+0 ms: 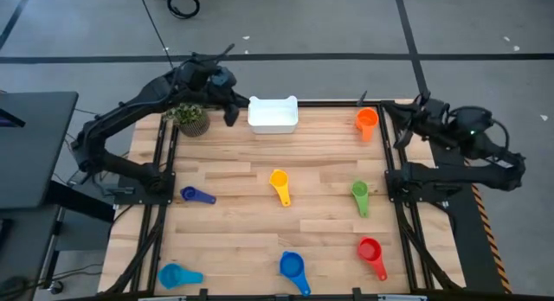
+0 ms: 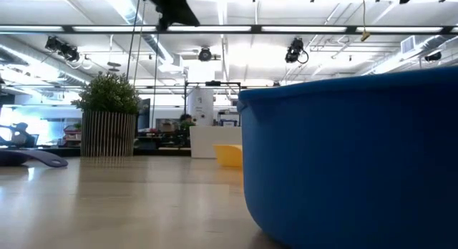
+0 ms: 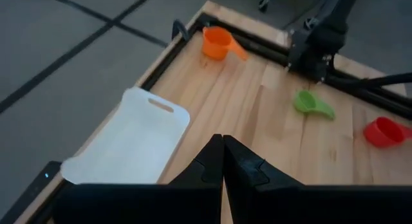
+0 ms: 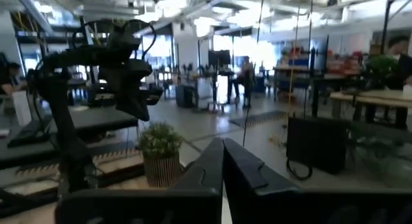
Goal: Nest measuring cups in basket
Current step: Move the blue measuring cup
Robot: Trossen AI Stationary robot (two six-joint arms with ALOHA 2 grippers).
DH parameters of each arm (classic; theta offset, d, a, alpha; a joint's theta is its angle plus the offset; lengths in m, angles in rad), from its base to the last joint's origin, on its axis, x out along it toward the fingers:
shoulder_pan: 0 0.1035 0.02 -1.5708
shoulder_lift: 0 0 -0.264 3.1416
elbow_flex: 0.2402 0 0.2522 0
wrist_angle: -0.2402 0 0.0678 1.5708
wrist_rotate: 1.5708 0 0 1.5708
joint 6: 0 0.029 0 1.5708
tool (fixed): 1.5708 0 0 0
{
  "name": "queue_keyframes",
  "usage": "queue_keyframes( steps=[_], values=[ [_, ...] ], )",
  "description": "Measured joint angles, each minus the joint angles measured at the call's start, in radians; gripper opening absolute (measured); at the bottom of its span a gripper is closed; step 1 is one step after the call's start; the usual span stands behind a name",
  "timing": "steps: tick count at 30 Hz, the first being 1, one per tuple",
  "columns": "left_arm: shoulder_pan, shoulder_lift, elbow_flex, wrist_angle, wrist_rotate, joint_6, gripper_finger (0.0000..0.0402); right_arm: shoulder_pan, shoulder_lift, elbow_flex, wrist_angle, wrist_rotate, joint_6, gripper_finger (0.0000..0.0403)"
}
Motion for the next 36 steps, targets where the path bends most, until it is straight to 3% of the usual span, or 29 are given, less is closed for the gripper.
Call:
queue_keyframes(
  steps=[6, 13, 17, 23, 29, 36],
  values=[
    [-0.051, 0.064, 0.000, -0.062, 0.014, 0.042, 0.0013, 0.000, 0.096, 0.107, -0.075, -0.002, 0.001, 0.0011],
    [-0.138, 0.087, -0.002, -0.107, 0.023, 0.114, 0.0013, 0.000, 0.141, 0.129, -0.088, -0.005, -0.026, 0.0013],
    [-0.177, 0.087, -0.002, -0.113, 0.030, 0.106, 0.0014, 0.000, 0.146, 0.129, -0.087, -0.005, -0.031, 0.0008],
    [-0.210, 0.091, -0.001, -0.108, 0.131, 0.002, 0.0014, 0.000, 0.145, 0.129, -0.086, -0.016, -0.032, 0.0016],
    [-0.240, 0.106, 0.000, -0.118, 0.129, -0.031, 0.0014, 0.000, 0.145, 0.129, -0.086, -0.049, -0.034, 0.0018],
    [-0.255, 0.119, -0.001, -0.114, 0.058, 0.022, 0.0014, 0.000, 0.145, 0.129, -0.086, -0.058, -0.035, 0.0013]
  ],
)
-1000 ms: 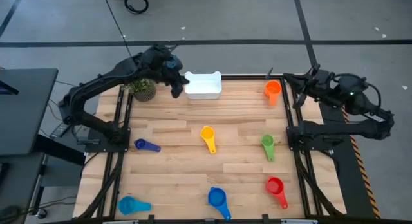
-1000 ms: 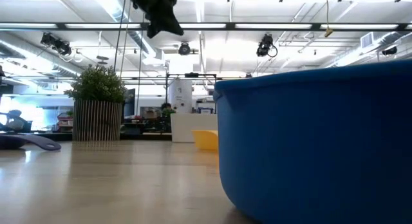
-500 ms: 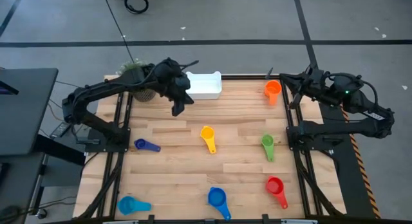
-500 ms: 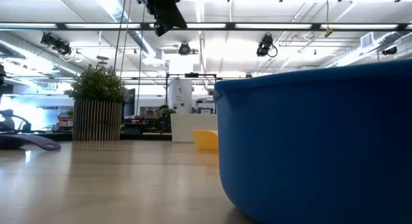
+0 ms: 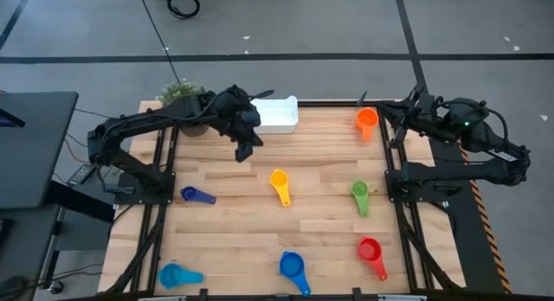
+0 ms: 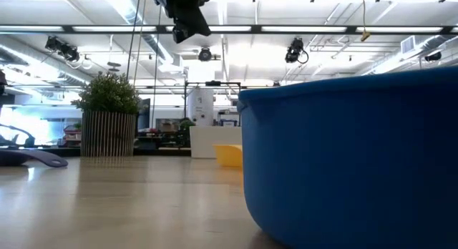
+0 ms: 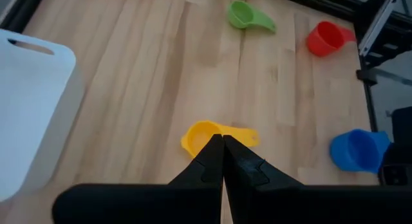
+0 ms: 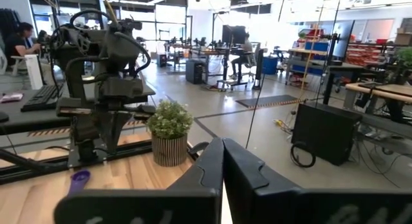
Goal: Nest measuring cups in basket
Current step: Move the blue measuring cup
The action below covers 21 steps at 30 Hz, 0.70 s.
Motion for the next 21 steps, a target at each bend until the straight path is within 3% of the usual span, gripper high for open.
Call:
queue_keyframes(
  steps=[12, 21],
  values=[
    [-0.012, 0.000, 0.000, -0.003, 0.028, 0.047, 0.0014, 0.000, 0.000, 0.000, 0.000, 0.000, 0.000, 0.0012],
    [-0.065, 0.038, 0.000, -0.038, 0.166, -0.158, 0.0014, 0.000, 0.000, 0.000, 0.000, 0.000, 0.000, 0.0020]
  ],
)
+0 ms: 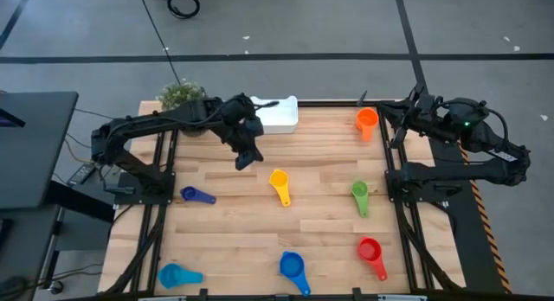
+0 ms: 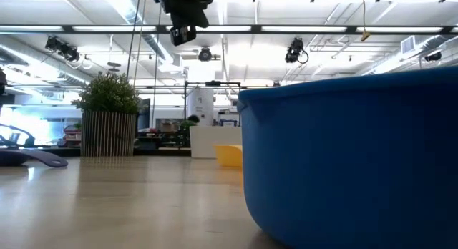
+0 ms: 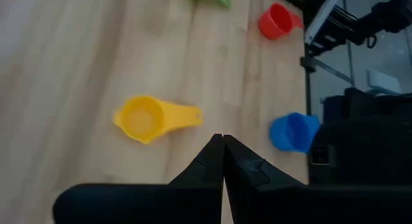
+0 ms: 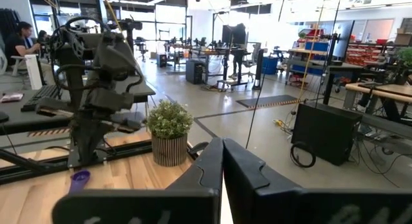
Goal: Nest measuring cups in basket
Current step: Move the blue measuring cup
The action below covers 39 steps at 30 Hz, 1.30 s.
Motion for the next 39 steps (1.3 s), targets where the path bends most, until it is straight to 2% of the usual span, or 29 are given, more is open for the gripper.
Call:
queue_keyframes(
  steps=[7, 15, 19, 25, 29, 32, 35, 39],
  values=[
    [-0.073, 0.017, 0.000, 0.016, 0.029, -0.032, 0.0007, 0.000, 0.000, 0.000, 0.000, -0.001, 0.000, 0.0020],
    [-0.121, 0.015, 0.000, 0.078, -0.026, -0.058, 0.0005, 0.000, 0.000, 0.000, 0.000, -0.059, 0.000, 0.0020],
    [-0.120, 0.015, 0.000, 0.087, -0.039, -0.096, 0.0037, 0.000, 0.000, 0.000, 0.000, -0.063, 0.000, 0.0020],
    [-0.129, 0.027, 0.000, 0.086, -0.039, -0.134, 0.0109, 0.000, 0.000, 0.000, 0.000, -0.062, 0.000, 0.0020],
    [-0.167, 0.040, 0.000, 0.078, -0.040, -0.131, 0.0145, 0.000, 0.000, 0.000, 0.000, -0.062, 0.000, 0.0020],
    [-0.215, 0.055, 0.000, 0.090, -0.040, -0.140, 0.0154, 0.000, 0.000, 0.000, 0.000, -0.062, -0.001, 0.0020],
    [-0.269, 0.072, 0.002, 0.116, -0.053, -0.217, 0.0155, 0.000, 0.000, 0.000, 0.000, -0.062, -0.006, 0.0020],
    [-0.357, 0.106, 0.000, 0.123, -0.161, -0.328, 0.0155, 0.000, 0.000, 0.000, 0.000, -0.059, -0.012, 0.0020]
  ],
)
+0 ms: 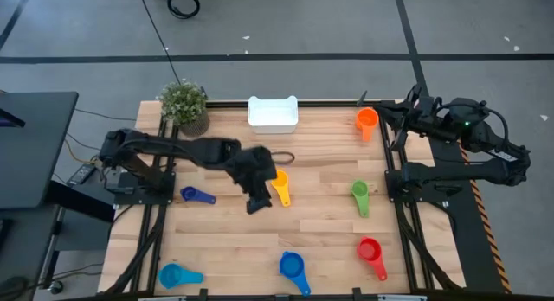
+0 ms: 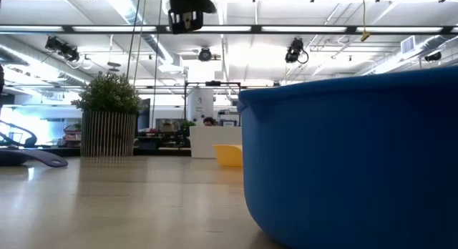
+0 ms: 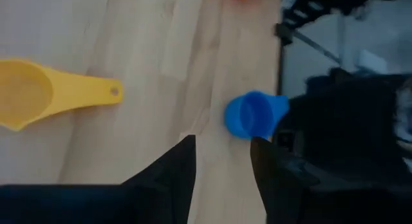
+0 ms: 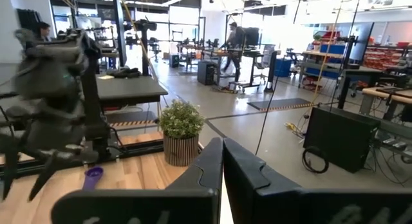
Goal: Nest measuring cups in basket
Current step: Move the blue measuring cup
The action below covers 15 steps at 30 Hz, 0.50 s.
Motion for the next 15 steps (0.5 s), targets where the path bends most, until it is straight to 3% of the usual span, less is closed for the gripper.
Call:
queue_keyframes(
  steps=[8, 15],
  values=[
    [-0.137, 0.103, 0.000, 0.119, -0.143, -0.237, 0.0155, 0.000, -0.004, 0.000, 0.008, 0.000, -0.041, 0.0020],
    [-0.231, 0.238, 0.000, 0.284, -0.167, -0.278, 0.0155, 0.001, -0.009, 0.000, 0.005, -0.019, -0.075, 0.0020]
  ],
)
